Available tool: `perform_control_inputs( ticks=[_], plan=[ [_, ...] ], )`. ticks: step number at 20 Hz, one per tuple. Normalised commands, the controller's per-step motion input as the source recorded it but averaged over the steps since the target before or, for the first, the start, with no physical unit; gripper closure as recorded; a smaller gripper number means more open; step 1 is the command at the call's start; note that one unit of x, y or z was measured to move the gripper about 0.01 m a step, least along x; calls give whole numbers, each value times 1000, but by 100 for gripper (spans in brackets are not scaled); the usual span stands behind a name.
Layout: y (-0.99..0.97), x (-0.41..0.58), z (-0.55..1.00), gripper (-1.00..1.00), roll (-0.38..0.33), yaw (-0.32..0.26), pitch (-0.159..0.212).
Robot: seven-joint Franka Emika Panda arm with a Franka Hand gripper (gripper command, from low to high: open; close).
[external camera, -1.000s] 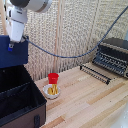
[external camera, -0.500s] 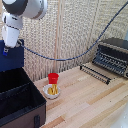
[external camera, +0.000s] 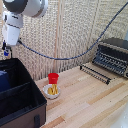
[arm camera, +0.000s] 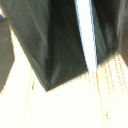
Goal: Gently maneuver your gripper in the book's direction. Confidently hold the book by angling your gripper properly. Relocate the book to the caddy. Pinpoint the back pocket of the caddy and set the book down inside it.
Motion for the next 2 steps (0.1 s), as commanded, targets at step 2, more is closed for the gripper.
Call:
perform_control_inputs(
  ticks=[2],
  plan=[
    [-359,184,341,-100,87,-75,117]
  ],
)
